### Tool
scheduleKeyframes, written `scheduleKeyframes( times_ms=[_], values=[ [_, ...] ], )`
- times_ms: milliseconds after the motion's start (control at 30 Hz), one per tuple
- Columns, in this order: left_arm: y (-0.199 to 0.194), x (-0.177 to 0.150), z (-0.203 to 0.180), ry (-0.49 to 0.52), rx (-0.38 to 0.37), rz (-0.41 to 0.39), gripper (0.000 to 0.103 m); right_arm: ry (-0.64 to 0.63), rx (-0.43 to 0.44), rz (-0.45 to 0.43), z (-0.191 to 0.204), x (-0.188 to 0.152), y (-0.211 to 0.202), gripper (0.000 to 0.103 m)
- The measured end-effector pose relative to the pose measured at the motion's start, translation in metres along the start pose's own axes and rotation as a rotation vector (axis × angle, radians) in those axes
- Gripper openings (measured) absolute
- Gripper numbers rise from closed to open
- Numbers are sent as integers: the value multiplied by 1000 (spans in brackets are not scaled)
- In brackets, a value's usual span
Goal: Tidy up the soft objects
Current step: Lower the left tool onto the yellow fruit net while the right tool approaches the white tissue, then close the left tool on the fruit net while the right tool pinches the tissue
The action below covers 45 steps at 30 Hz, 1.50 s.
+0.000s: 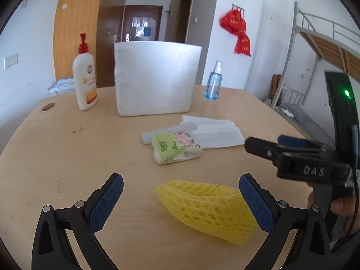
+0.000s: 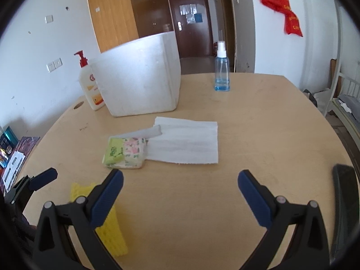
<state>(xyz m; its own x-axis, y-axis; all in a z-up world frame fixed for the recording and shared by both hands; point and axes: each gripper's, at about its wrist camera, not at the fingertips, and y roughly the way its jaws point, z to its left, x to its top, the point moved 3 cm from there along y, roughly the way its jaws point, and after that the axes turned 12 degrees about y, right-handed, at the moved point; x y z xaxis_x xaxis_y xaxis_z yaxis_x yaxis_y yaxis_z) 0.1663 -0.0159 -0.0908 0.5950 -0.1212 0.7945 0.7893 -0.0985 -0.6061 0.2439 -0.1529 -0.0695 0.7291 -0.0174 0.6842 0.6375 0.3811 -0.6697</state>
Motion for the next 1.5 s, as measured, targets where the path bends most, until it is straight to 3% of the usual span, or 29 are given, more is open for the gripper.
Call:
scheduleKeyframes(
  times_ms=[267,533,633,800,900,1233,1367,1400,1467,1500],
  values=[
    [26,2,4,-6,12,57,103,-35,-12,74,-11,13,33,103],
    [44,3,-2,10,2,122,101,-55,33,141,-11,18,54,103],
    [47,2,-7,30,4,139,92,-80,36,160,-6,17,60,103],
    [55,-1,-6,19,-30,177,68,-85,23,179,-5,20,66,103],
    [55,-2,-5,13,-35,180,57,-75,-18,202,-10,24,74,103],
    [52,-2,-2,4,-71,173,47,-78,-93,230,-11,33,92,103],
    [52,-3,-2,7,-79,172,41,-101,-75,235,-5,32,95,102],
    [51,-3,-1,6,-84,172,38,-114,-77,232,-2,31,95,101],
    [51,-3,-1,10,-91,171,34,-154,-102,225,5,30,96,86],
    [51,-3,0,5,-93,170,31,-168,-116,224,8,29,97,83]
  ],
)
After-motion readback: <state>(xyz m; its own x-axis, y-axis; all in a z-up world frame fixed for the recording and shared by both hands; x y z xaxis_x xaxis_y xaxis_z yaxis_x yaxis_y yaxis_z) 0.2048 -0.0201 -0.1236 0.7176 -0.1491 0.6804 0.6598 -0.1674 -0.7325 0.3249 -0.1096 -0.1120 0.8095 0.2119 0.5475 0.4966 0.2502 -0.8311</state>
